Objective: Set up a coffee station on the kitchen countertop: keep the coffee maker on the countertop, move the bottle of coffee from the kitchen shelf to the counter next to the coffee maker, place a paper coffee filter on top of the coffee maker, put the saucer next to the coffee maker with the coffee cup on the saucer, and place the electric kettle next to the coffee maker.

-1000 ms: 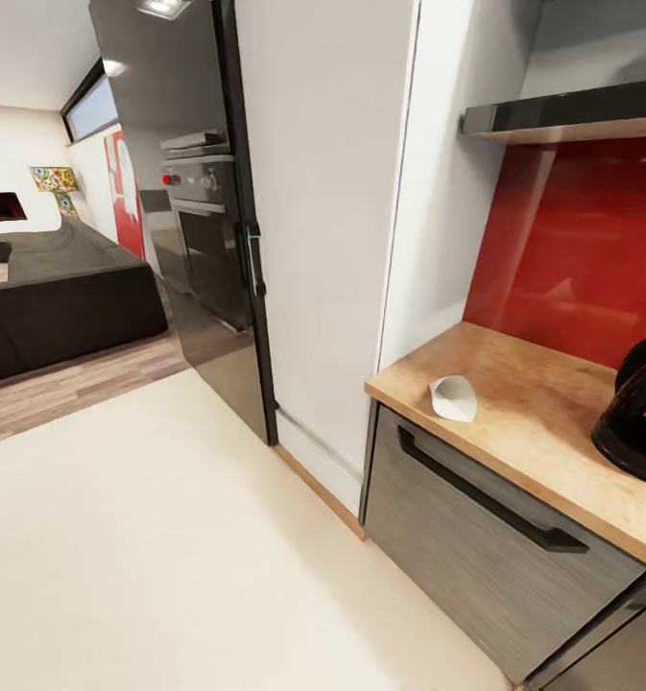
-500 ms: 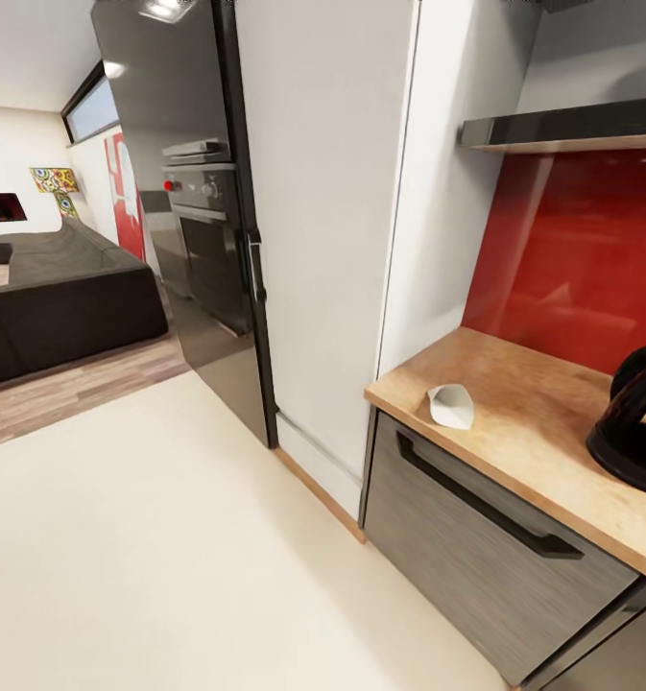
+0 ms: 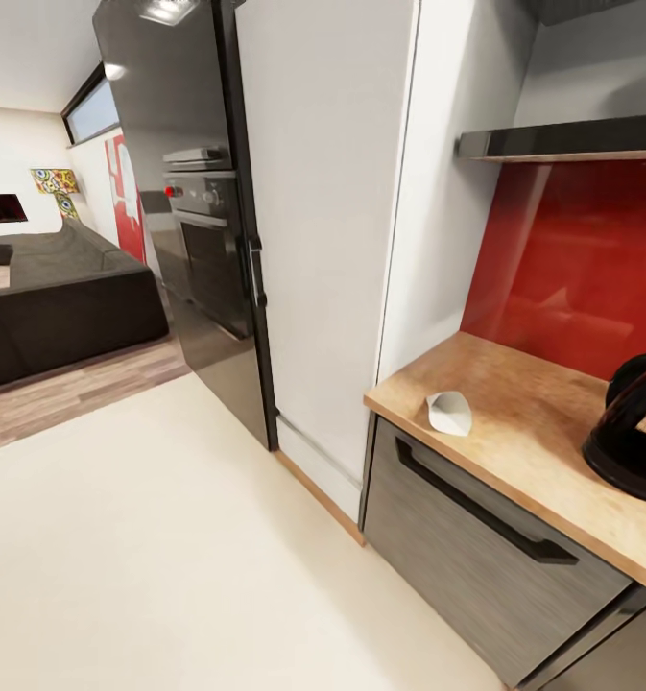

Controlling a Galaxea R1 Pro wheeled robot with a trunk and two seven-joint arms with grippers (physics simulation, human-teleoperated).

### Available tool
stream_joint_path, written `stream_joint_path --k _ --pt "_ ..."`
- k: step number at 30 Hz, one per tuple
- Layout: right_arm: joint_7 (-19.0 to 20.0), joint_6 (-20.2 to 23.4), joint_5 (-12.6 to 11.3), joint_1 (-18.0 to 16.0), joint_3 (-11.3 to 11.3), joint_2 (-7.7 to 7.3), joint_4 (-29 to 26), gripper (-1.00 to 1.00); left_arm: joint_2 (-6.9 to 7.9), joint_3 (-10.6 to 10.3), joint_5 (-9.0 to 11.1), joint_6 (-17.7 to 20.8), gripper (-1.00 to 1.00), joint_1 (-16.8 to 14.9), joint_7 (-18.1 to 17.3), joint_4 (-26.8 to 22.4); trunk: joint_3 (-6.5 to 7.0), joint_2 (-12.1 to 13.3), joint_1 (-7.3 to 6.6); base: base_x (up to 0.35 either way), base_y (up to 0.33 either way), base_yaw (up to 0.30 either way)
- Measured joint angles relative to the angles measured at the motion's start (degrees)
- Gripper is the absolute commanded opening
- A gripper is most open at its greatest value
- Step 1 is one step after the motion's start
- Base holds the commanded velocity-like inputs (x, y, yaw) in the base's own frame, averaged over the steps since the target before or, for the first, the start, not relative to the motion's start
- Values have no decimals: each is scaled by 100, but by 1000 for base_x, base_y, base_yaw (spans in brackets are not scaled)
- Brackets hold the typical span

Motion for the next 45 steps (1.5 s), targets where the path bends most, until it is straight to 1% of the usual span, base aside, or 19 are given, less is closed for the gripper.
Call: stream_joint_path --k 2,3,7,15,27,45 --pt "-2 -136 4 0 2 0 9 100 3 9 2 0 100 0 0 5 36 80 -44 0 0 0" --pt "-2 -277 6 0 5 0 32 100 2 12 3 1 100 0 0 7 54 120 -66 0 0 0" --pt "-1 -505 13 0 15 0 78 100 -3 15 4 1 100 0 -1 10 126 281 -154 0 0 0" --pt "-9 -581 8 0 -5 -32 49 100 9 13 4 1 100 0 -1 10 270 602 -330 0 0 0" --pt "-4 -662 -16 0 -26 -26 28 100 12 -1 4 1 100 0 -1 10 485 1084 -593 0 0 0" --pt "-5 -666 -24 0 -14 3 33 100 28 7 4 1 100 -1 7 11 809 1806 -989 0 0 -246"
